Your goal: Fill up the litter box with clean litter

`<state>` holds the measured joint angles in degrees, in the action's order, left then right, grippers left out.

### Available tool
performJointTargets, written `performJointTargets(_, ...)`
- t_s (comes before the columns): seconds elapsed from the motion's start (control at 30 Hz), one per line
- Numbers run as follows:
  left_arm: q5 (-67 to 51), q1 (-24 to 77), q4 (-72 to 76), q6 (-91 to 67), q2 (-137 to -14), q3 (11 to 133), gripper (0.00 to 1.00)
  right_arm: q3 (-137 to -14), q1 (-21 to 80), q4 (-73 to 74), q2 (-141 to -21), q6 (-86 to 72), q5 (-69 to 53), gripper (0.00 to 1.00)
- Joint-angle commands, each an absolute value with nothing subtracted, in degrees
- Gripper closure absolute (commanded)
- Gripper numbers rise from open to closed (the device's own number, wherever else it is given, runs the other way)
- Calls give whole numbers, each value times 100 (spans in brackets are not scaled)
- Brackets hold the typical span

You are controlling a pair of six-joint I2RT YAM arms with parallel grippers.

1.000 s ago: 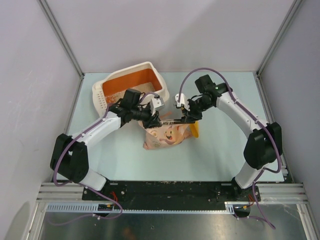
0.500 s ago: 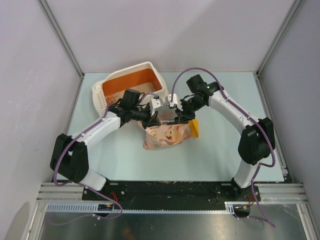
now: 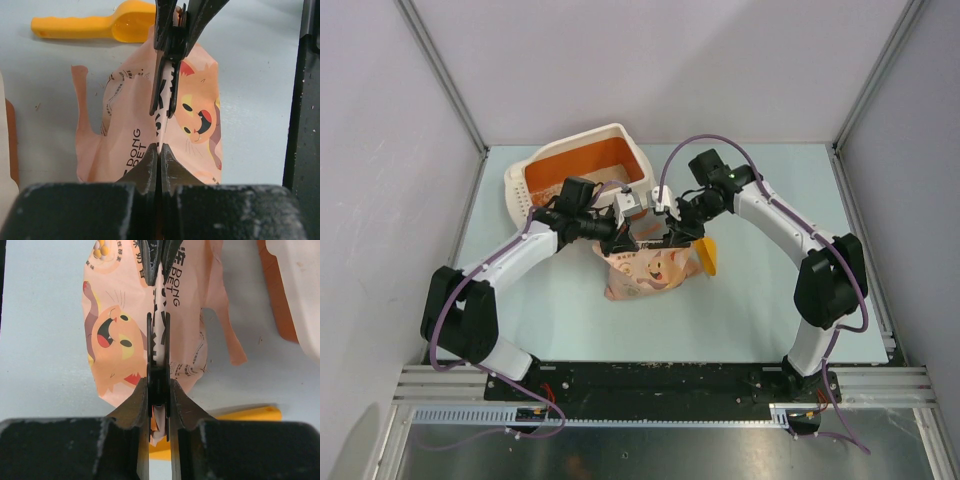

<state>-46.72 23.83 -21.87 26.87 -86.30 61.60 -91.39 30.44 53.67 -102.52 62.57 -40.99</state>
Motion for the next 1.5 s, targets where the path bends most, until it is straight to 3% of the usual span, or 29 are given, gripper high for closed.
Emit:
performJointTargets(0.0,-4983,2285,-2083,2514,-8596,6275,99,-9149,3287,5379,-10406,6161,-4421,100)
performJointTargets(0.33,-4966,2285,-2083,2522,-8560,6275,99,-9053,3314,5300,-10477,6135,-4298,100)
performJointTargets(0.47,-4896,2276,-2083,2514,-8578,6311,91,-9009,3287,5151,-10459,5942,-4193,100)
performJointTargets(0.53,-4878,2285,-2083,2514,-8578,6328,87,-9009,3287,5098,-10442,5906,-4088,91)
performJointTargets(0.57,-4861,2285,-2083,2505,-8569,6337,80,-9009,3287,5089,-10424,5889,-4043,86)
performJointTargets(0.6,-4826,2285,-2083,2505,-8561,6354,76,-9009,3278,5045,-10389,5854,-3999,74)
performJointTargets(0.7,-4782,2259,-2083,2470,-8534,6389,66,-9044,3261,5010,-10240,5705,-3833,57)
performJointTargets(0.83,-4405,2224,-2074,2268,-8464,6539,53,-9237,3138,5054,-9941,5362,-3744,48)
performJointTargets(0.97,-3947,2153,-2144,2101,-8174,6697,29,-9527,2787,5045,-9616,4704,-3858,36)
performJointTargets(1.0,-3816,2136,-2162,2074,-8026,6784,24,-9527,2612,4967,-9467,4241,-3858,28)
performJointTargets(1.03,-3527,2127,-2162,2013,-7964,6829,20,-9510,2515,4827,-9414,3941,-3684,1)
performJointTargets(1.07,-3394,2110,-2197,2013,-7885,6873,10,-9458,2427,4547,-9352,3624,-3517,0)
performJointTargets(1.13,-2921,2031,-2224,2021,-7682,6969,1,-9326,2294,4045,-9238,2342,-2212,0)
performJointTargets(1.2,-2612,1917,-2224,2056,-7559,7048,0,-9229,2303,3605,-9298,1359,-311,0)
performJointTargets(1.3,-2058,1741,-2232,2127,-7409,7189,0,-9334,2268,3577,-9483,933,1347,0)
performJointTargets(1.47,-1636,1363,-2232,2154,-7383,7452,0,-9193,2074,3288,-9431,809,1336,0)
